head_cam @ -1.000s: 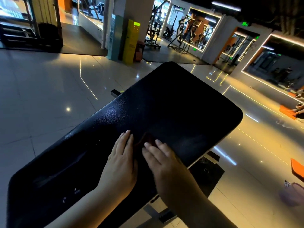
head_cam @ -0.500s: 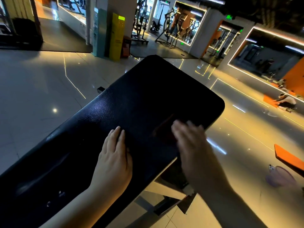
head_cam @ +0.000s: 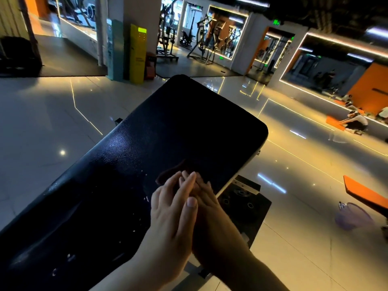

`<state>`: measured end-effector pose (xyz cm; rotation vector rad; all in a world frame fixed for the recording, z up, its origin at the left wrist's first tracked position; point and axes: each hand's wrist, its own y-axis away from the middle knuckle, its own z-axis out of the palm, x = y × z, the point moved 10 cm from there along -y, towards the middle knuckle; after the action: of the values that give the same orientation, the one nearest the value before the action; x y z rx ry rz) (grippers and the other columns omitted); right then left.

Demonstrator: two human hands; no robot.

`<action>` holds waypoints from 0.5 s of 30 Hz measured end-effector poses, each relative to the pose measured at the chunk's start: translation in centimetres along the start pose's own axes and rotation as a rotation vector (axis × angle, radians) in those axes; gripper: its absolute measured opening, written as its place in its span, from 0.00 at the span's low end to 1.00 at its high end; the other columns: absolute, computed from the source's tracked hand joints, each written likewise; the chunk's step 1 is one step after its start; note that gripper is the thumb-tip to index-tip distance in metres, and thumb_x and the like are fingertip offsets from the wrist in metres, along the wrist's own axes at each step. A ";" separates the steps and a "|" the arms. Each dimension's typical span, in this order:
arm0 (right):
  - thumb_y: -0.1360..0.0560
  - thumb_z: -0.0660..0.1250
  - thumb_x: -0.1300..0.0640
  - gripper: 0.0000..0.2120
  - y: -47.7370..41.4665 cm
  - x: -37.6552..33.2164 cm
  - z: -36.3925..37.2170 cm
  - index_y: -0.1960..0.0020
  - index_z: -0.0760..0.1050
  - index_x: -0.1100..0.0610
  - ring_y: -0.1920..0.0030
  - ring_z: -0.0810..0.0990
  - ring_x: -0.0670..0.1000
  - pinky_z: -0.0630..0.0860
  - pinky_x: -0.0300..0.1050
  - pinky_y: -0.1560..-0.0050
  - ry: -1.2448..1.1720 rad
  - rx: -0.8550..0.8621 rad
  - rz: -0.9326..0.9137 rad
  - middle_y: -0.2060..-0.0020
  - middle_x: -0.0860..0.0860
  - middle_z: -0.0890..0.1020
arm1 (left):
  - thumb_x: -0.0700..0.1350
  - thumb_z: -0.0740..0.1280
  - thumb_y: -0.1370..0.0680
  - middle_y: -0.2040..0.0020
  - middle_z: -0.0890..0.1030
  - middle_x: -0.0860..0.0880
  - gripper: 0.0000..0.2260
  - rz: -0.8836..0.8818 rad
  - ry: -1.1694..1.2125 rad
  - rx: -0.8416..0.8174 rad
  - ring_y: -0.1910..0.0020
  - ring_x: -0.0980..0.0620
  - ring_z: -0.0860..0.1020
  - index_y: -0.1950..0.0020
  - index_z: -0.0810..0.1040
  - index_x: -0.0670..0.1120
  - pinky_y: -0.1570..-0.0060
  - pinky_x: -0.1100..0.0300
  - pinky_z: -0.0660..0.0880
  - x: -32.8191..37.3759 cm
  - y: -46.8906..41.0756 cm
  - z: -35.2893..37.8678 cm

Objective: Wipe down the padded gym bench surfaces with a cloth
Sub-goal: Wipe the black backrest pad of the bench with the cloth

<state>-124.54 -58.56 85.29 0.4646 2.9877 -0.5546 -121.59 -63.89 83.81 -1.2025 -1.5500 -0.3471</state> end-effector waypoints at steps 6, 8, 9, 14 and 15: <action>0.20 0.57 0.61 0.18 2.6 6.9 -6.5 0.35 0.72 0.45 0.28 0.70 0.40 0.73 0.43 0.31 -0.215 0.403 0.243 0.30 0.41 0.73 | 0.52 0.59 0.20 0.23 0.56 0.43 0.32 0.097 -0.508 -0.040 0.24 0.39 0.54 0.20 0.51 0.44 0.29 0.37 0.63 -0.2 -3.9 2.8; 0.20 0.58 0.65 0.21 2.2 8.4 -7.9 0.29 0.70 0.52 0.23 0.64 0.46 0.67 0.47 0.26 -0.116 0.489 0.249 0.26 0.47 0.69 | 0.55 0.51 0.18 0.20 0.48 0.49 0.30 -0.021 -0.496 -0.013 0.20 0.43 0.42 0.19 0.46 0.47 0.24 0.42 0.53 -0.8 -6.0 2.5; 0.19 0.57 0.65 0.22 1.8 9.1 -8.2 0.26 0.68 0.55 0.21 0.60 0.48 0.62 0.48 0.23 -0.082 0.494 0.261 0.24 0.49 0.67 | 0.55 0.49 0.18 0.19 0.46 0.50 0.29 0.009 -0.516 -0.007 0.20 0.44 0.38 0.19 0.45 0.49 0.24 0.44 0.49 -0.5 -6.1 3.1; 0.16 0.53 0.59 0.23 -0.1 11.4 -6.7 0.20 0.59 0.55 0.20 0.50 0.45 0.52 0.42 0.21 -0.118 0.366 0.330 0.20 0.47 0.59 | 0.49 0.58 0.18 0.19 0.54 0.50 0.27 0.333 -0.656 -0.124 0.20 0.44 0.46 0.20 0.54 0.50 0.26 0.42 0.58 0.3 -3.2 4.5; 0.15 0.54 0.59 0.23 -0.2 11.7 -6.1 0.20 0.59 0.55 0.20 0.49 0.43 0.53 0.45 0.21 -0.117 0.339 0.342 0.20 0.47 0.58 | 0.50 0.57 0.18 0.19 0.56 0.50 0.26 0.326 -0.670 -0.084 0.19 0.44 0.48 0.20 0.55 0.50 0.26 0.41 0.58 -0.5 -3.6 3.6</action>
<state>-135.79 -53.29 89.63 0.9084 2.6220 -1.0115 -126.61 -63.08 83.37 -1.7186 -1.8602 0.2383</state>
